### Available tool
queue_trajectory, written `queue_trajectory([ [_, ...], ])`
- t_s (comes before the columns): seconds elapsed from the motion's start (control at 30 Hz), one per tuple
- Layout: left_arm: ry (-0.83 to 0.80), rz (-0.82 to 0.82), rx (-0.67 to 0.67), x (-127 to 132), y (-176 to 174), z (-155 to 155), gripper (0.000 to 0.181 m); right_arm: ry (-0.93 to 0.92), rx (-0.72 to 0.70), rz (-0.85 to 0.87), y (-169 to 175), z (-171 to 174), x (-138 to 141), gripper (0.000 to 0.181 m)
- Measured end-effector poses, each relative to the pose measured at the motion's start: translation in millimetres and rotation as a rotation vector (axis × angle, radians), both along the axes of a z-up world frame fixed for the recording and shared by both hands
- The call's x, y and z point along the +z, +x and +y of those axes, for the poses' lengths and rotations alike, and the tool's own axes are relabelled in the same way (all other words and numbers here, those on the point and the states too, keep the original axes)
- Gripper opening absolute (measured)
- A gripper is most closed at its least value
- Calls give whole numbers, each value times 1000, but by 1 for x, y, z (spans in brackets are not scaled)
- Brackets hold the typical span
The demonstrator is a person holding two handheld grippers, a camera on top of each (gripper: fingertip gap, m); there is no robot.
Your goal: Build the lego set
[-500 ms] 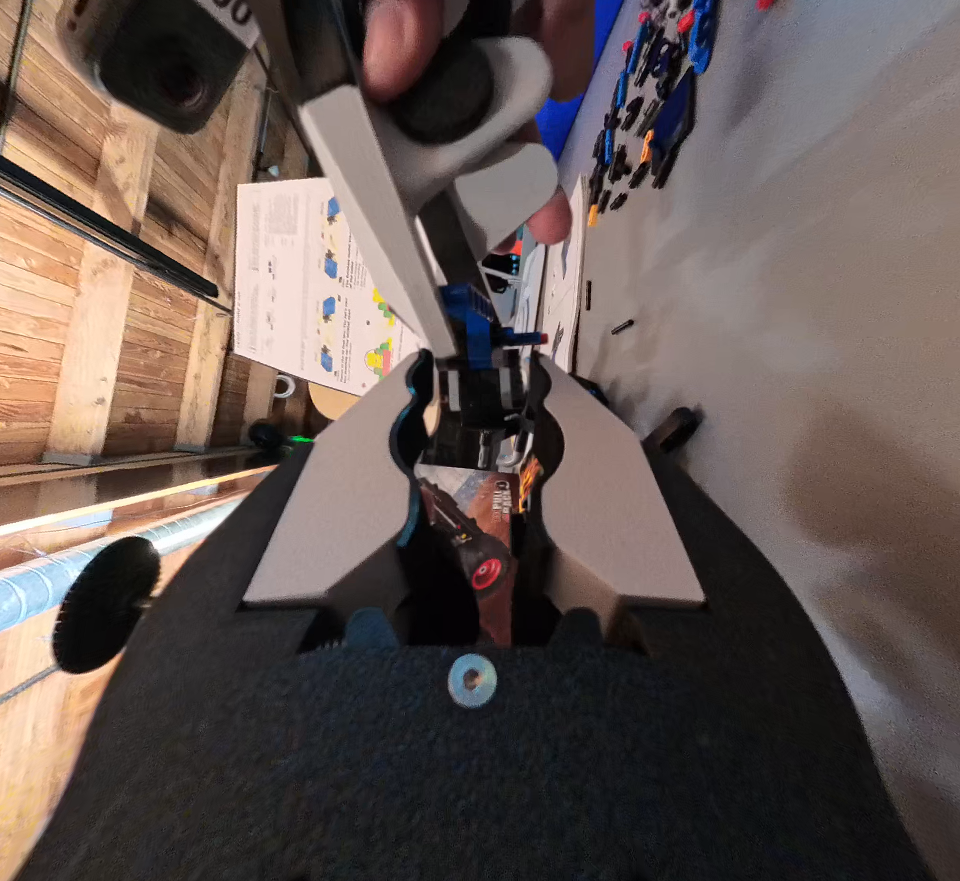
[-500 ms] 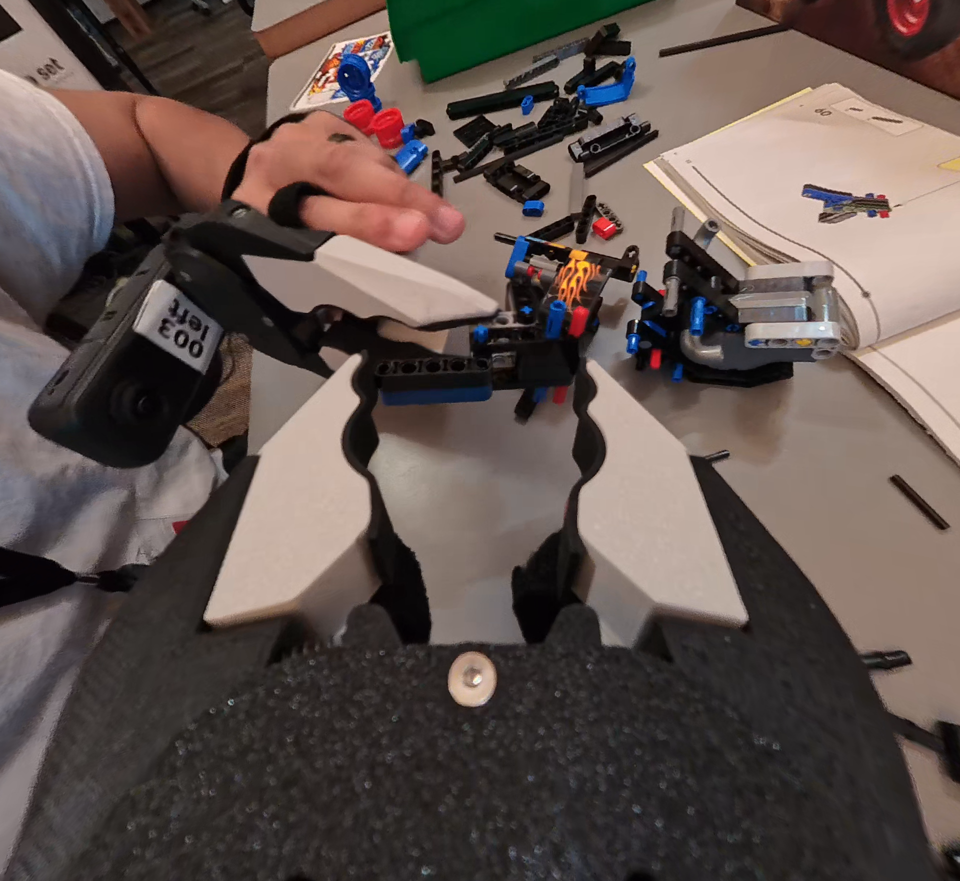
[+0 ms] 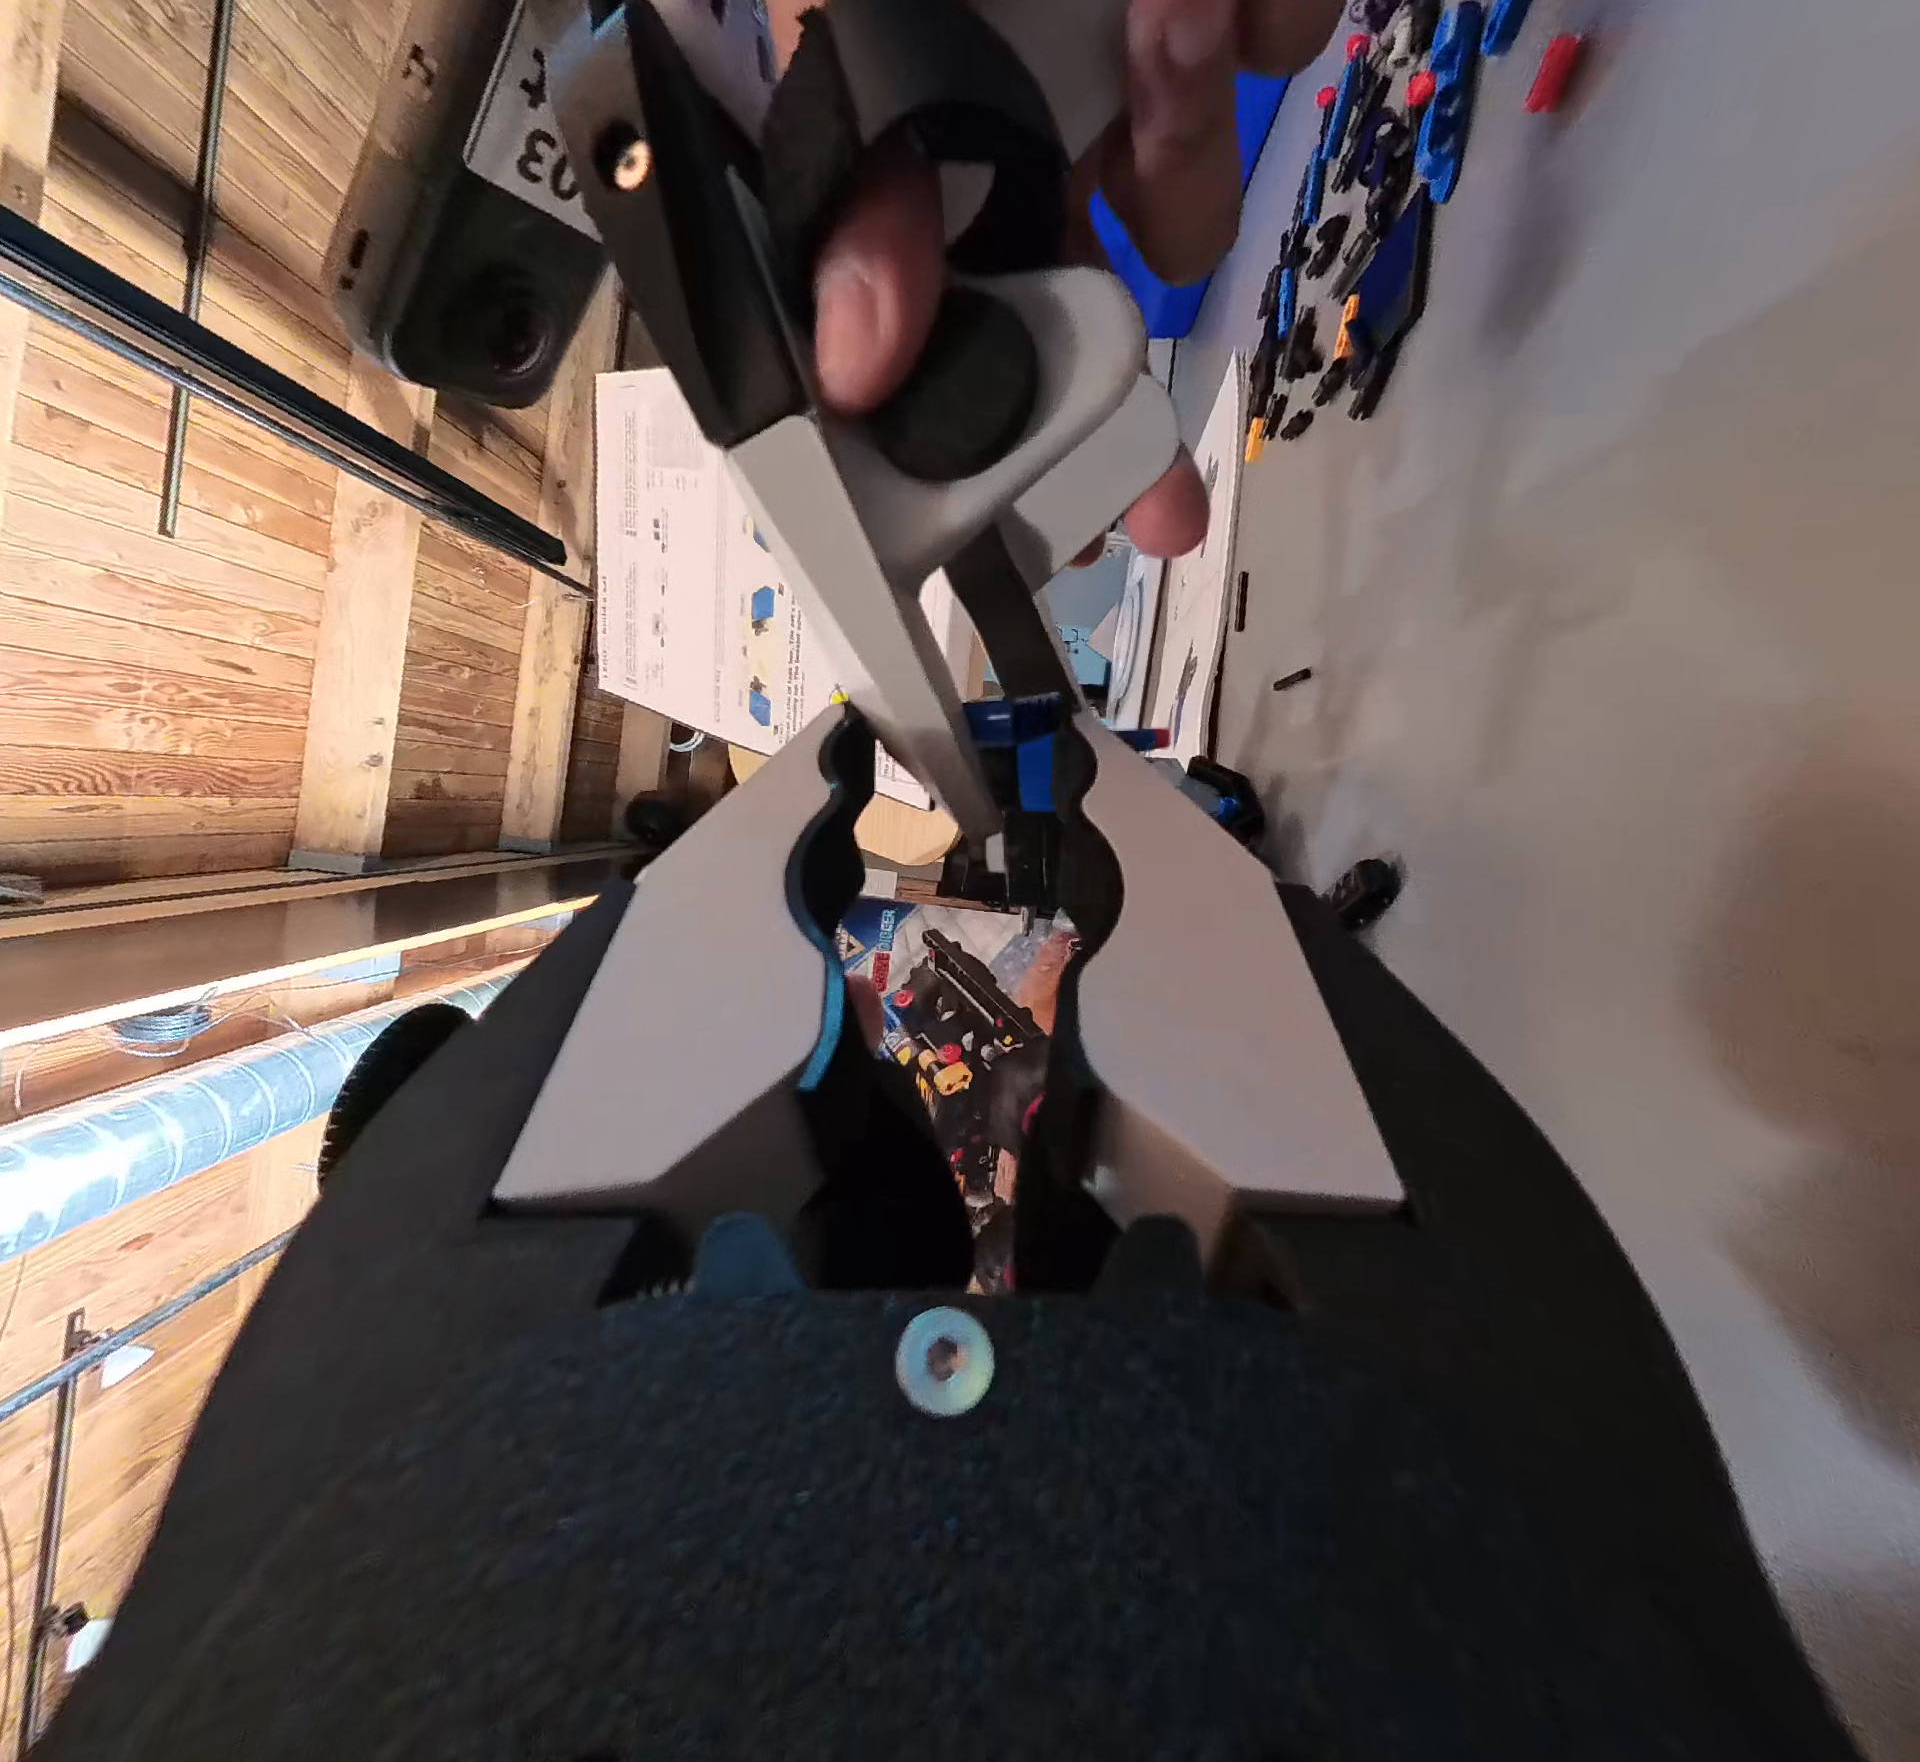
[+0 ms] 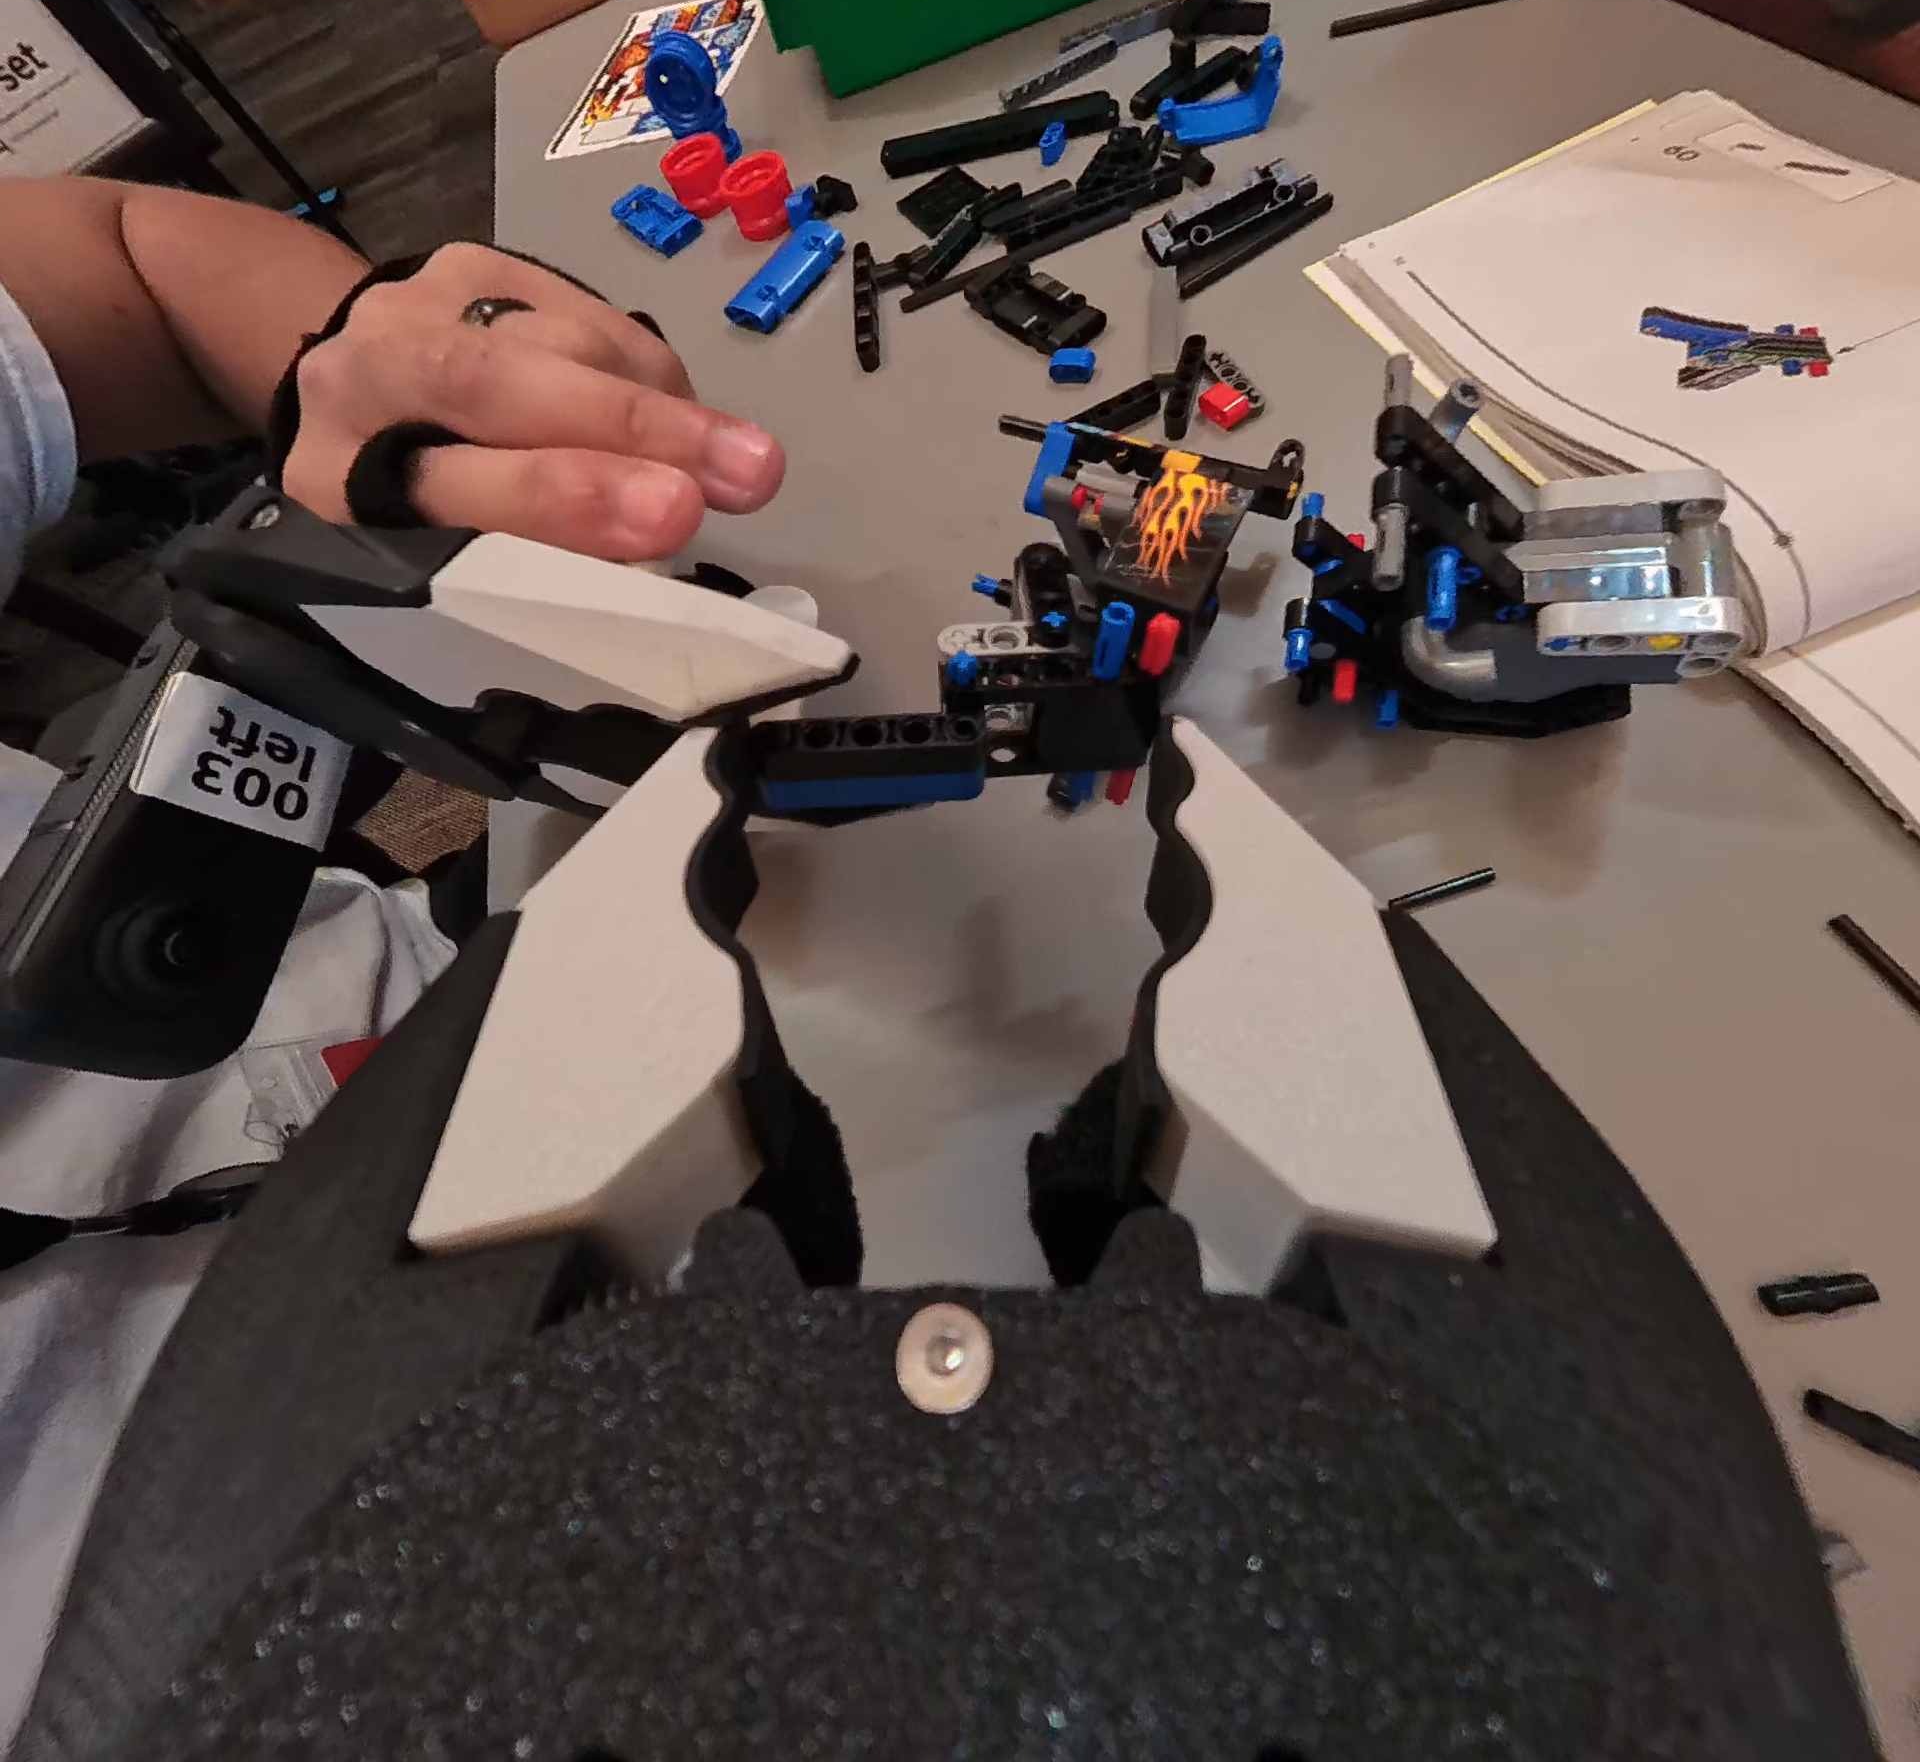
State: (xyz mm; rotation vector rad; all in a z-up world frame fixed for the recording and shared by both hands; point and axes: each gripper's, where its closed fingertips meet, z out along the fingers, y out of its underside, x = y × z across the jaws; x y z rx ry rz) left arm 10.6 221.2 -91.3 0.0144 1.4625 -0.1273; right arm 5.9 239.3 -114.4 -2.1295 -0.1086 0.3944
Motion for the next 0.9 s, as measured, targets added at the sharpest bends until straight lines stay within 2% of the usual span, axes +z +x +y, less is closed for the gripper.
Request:
queue_trajectory([
  [0.1, -45, -26, -39, 8, -6, -5, 27, 42, 53, 6, -9, -1, 6, 75],
  [0.17, -112, -42, -60, 17, -11, -8, 15, 70, 104, 17, -17, -4, 12, 75],
  [0.27, -258, 41, -75, 13, -10, -10, 11, 72, 127, 27, -19, -7, 14, 74],
  [0.33, -302, 66, -70, 11, -8, -10, 9, 37, 129, 58, -18, -8, 10, 74],
  [0.47, -405, 116, -122, 8, -11, -16, 8, 50, 161, 3, -20, -12, 13, 74],
  [0.57, -390, 123, -152, 5, -13, -20, 9, 32, 161, -23, -19, -13, 10, 81],
  [0.67, -371, 159, -135, -7, -9, -17, 10, -20, 170, 16, -20, -15, -1, 72],
  [0.73, -322, 178, -131, -17, -7, -16, 1, -42, 183, 40, -19, -16, -6, 69],
  [0.83, -251, 207, -94, -31, -7, -9, 0, -32, 161, 62, -10, -15, -4, 71],
  [0.9, -266, 239, -88, -35, -10, -7, 0, -2, 166, 71, -5, -18, 5, 71],
])
